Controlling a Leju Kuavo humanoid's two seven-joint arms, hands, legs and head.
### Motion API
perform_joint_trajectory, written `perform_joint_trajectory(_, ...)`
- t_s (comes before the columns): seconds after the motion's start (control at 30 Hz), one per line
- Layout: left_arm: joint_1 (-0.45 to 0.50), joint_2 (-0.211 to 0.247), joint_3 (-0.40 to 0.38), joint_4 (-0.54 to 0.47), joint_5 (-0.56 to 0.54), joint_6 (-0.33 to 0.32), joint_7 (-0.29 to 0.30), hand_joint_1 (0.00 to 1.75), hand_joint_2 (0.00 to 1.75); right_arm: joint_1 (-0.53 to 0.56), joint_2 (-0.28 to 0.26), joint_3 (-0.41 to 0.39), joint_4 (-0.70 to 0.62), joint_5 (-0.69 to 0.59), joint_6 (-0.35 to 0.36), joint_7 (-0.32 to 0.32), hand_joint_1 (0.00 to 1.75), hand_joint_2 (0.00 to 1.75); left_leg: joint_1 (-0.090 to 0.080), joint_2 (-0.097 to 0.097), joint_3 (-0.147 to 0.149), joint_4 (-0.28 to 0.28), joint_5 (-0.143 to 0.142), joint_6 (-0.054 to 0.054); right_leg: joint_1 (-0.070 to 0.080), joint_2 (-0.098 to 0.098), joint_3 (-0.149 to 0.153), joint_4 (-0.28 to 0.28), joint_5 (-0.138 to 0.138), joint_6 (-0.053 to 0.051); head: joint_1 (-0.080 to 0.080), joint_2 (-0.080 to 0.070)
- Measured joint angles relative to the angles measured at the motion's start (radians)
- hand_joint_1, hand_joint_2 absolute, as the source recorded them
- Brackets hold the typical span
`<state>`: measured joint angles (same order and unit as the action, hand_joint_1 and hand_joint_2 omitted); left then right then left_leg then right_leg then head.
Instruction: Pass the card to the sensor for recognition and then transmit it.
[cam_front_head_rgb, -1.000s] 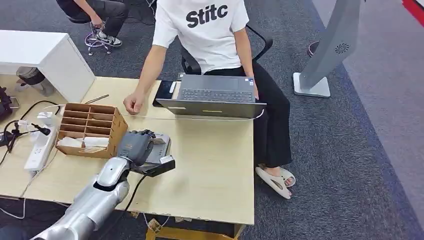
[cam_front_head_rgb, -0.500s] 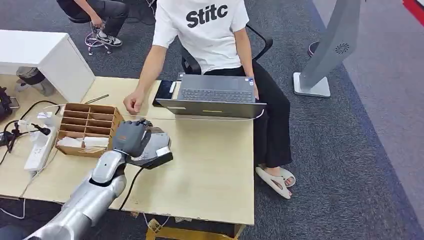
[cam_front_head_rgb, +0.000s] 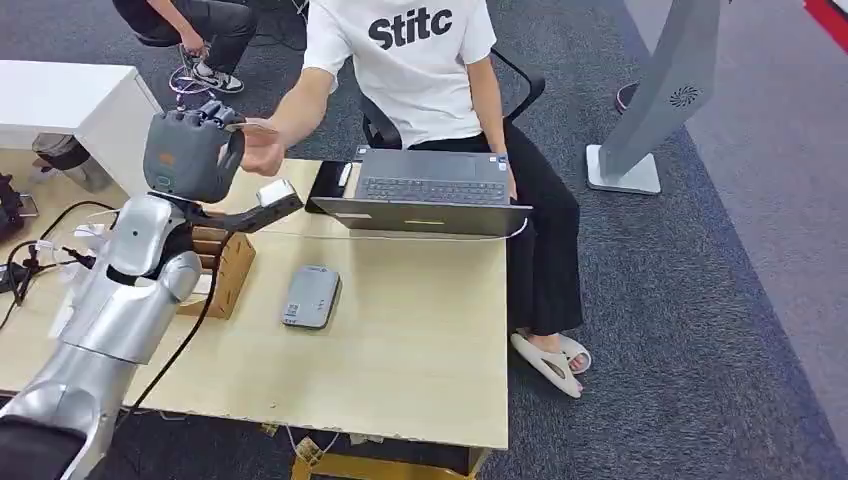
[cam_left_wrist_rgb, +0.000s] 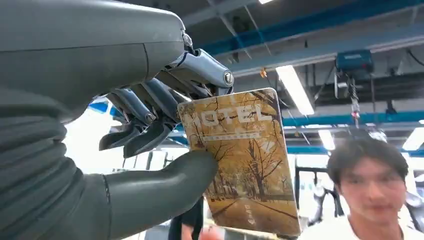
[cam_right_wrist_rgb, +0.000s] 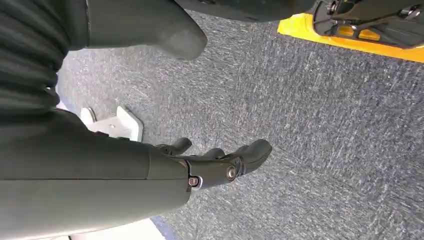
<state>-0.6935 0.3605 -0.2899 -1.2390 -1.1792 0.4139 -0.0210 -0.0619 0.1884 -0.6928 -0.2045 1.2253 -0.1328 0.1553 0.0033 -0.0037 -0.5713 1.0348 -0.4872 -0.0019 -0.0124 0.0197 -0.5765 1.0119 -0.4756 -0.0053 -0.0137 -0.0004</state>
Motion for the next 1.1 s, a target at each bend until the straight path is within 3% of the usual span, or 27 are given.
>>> perform_joint_trajectory(0.47, -0.042, 0.008, 0.000, 0.004, -0.023, 0.003, 0.020, 1.75, 1.75, 0.000, 0.000, 0.000, 0.000, -0.002, 0.006, 0.002, 0.00, 1.75, 0.000, 0.001, -0.001, 0.000, 0.000, 0.000, 0.000, 0.002, -0.002, 0.000, 0.000, 0.000, 0.000, 0.000)
perform_joint_trajectory(0.5, -0.042, 0.008, 0.000, 0.005, -0.026, 0.005, 0.021, 1.12, 1.75, 0.000, 0.000, 0.000, 0.000, -0.006, 0.003, 0.002, 0.00, 1.75, 0.000, 0.001, -0.001, 0.000, 0.000, 0.000, 0.000, 0.002, -0.002, 0.000, 0.000, 0.000, 0.000, 0.000)
perform_joint_trajectory(0.53, -0.042, 0.008, 0.000, 0.007, -0.027, 0.006, 0.022, 0.00, 1.75, 0.000, 0.000, 0.000, 0.000, -0.009, 0.000, 0.001, 0.00, 1.75, 0.000, 0.001, -0.002, 0.000, 0.000, 0.000, 0.000, 0.002, -0.003, 0.000, 0.000, 0.000, 0.000, 0.000)
perform_joint_trajectory(0.67, -0.041, -0.004, 0.000, 0.007, -0.038, 0.070, 0.021, 0.00, 1.75, -0.001, 0.000, 0.000, 0.000, -0.009, -0.003, -0.002, 0.00, 1.75, 0.000, 0.000, -0.003, 0.000, 0.000, 0.000, 0.000, 0.001, -0.004, 0.000, 0.000, 0.000, 0.000, 0.000)
perform_joint_trajectory(0.73, -0.031, -0.013, 0.000, 0.006, -0.034, 0.067, 0.020, 0.00, 1.75, -0.002, 0.000, 0.000, 0.000, -0.010, -0.002, -0.002, 0.00, 1.75, -0.001, 0.000, -0.003, 0.000, -0.001, 0.000, 0.000, 0.001, -0.004, 0.000, 0.000, 0.000, 0.000, 0.000)
perform_joint_trajectory(0.93, 0.045, -0.037, -0.008, -0.051, 0.063, -0.156, 0.053, 0.00, 1.75, -0.001, 0.000, -0.009, 0.000, -0.033, 0.000, 0.008, 0.00, 1.75, 0.000, 0.001, -0.003, 0.000, -0.001, 0.000, 0.000, 0.001, -0.003, 0.000, 0.000, 0.000, 0.000, 0.000)
perform_joint_trajectory(1.1, 0.193, -0.003, -0.024, -0.174, 0.115, -0.211, 0.064, 0.00, 1.75, 0.005, 0.000, -0.029, 0.000, -0.046, -0.004, 0.005, 0.00, 1.75, 0.000, 0.003, -0.003, 0.000, -0.001, 0.000, 0.000, 0.003, -0.004, 0.000, 0.000, -0.001, -0.001, 0.000)
